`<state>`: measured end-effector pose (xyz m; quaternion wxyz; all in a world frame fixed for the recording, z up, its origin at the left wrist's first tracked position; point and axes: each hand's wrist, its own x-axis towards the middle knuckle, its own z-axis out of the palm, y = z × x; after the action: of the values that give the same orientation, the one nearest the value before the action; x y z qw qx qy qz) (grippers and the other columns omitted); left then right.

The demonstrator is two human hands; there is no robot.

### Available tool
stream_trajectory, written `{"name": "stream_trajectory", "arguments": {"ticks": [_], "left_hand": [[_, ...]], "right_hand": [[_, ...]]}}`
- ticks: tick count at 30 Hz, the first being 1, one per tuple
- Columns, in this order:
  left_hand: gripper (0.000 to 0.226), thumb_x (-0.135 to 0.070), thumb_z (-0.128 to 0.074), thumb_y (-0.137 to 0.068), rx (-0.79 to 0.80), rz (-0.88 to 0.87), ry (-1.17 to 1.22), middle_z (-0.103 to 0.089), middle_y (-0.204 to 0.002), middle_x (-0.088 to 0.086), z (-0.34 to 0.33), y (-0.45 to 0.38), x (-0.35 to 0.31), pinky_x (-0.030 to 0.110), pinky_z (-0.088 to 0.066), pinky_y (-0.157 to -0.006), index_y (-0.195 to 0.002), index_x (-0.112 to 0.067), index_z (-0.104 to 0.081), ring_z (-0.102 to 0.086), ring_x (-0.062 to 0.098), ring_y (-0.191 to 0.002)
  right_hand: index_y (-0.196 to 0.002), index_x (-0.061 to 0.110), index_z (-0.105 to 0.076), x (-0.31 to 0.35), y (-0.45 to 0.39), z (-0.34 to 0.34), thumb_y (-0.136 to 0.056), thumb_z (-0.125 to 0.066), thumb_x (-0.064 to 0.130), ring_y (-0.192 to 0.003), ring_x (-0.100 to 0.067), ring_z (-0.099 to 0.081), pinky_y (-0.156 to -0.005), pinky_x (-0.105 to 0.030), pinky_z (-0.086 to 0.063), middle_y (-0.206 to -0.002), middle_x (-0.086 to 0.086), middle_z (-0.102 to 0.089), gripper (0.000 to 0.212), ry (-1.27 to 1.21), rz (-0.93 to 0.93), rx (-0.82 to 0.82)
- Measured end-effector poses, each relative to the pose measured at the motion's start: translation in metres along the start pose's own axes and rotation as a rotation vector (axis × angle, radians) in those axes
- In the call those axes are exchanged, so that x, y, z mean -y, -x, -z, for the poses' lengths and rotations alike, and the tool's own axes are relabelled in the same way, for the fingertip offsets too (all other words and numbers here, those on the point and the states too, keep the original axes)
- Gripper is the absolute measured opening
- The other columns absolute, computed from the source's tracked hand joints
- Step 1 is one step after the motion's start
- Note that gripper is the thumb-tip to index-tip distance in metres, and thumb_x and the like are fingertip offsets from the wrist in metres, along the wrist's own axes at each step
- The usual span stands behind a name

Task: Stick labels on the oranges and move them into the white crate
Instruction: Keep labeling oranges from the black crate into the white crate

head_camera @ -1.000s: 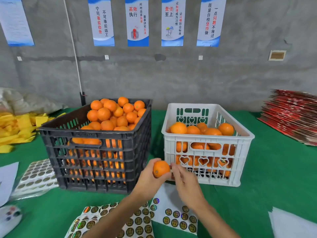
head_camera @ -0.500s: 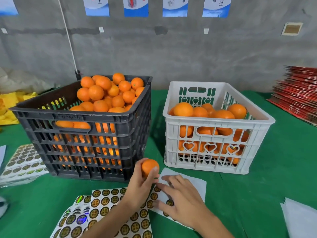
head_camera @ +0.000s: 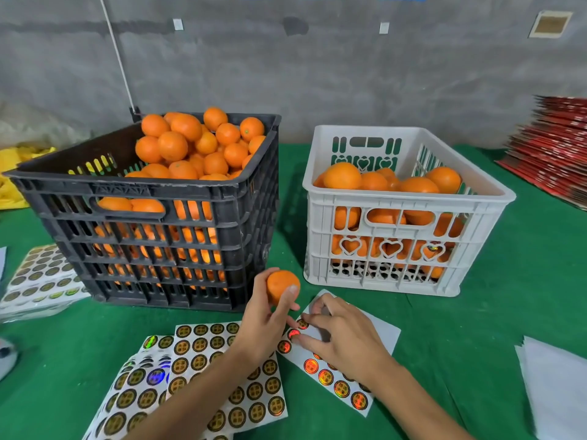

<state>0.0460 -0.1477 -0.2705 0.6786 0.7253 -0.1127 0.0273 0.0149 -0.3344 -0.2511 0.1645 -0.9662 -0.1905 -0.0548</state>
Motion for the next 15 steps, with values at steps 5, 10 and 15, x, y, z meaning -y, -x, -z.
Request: {"name": "stream_trajectory", "arguments": {"ticks": [5,10,15], "left_hand": [[0.048,-0.061,-0.062,-0.094,-0.023,0.01,0.028,-0.068,-0.098,-0.006,0.0,0.001,-0.003,0.038,-0.064,-0.073,-0.134,-0.042,-0.044,-0.072,0.025,-0.091],[0.051,-0.063,-0.059,-0.095,0.002,0.019,-0.018,-0.07,-0.094,-0.007,0.001,0.001,-0.004,0.043,-0.064,-0.076,-0.136,-0.038,-0.041,-0.072,0.028,-0.082],[0.054,-0.06,-0.056,-0.097,0.029,0.028,-0.148,-0.068,-0.099,0.009,0.0,0.003,-0.003,0.028,-0.06,-0.073,-0.14,-0.034,-0.038,-0.071,0.022,-0.075]], "right_hand": [[-0.125,0.033,-0.072,0.001,0.003,-0.003,-0.096,-0.052,0.065,-0.094,-0.011,-0.053,-0.085,-0.031,-0.046,-0.113,0.013,-0.052,0.048,-0.045,-0.003,-0.025],[-0.11,0.038,-0.079,-0.001,0.004,-0.009,-0.097,-0.062,0.054,-0.078,-0.006,-0.054,-0.067,-0.021,-0.042,-0.1,0.018,-0.056,0.027,-0.239,-0.089,-0.131],[-0.09,0.038,-0.079,-0.004,-0.001,-0.013,-0.093,-0.068,0.052,-0.074,-0.008,-0.056,-0.064,-0.024,-0.044,-0.09,0.014,-0.061,0.018,-0.487,-0.231,-0.164]]}}
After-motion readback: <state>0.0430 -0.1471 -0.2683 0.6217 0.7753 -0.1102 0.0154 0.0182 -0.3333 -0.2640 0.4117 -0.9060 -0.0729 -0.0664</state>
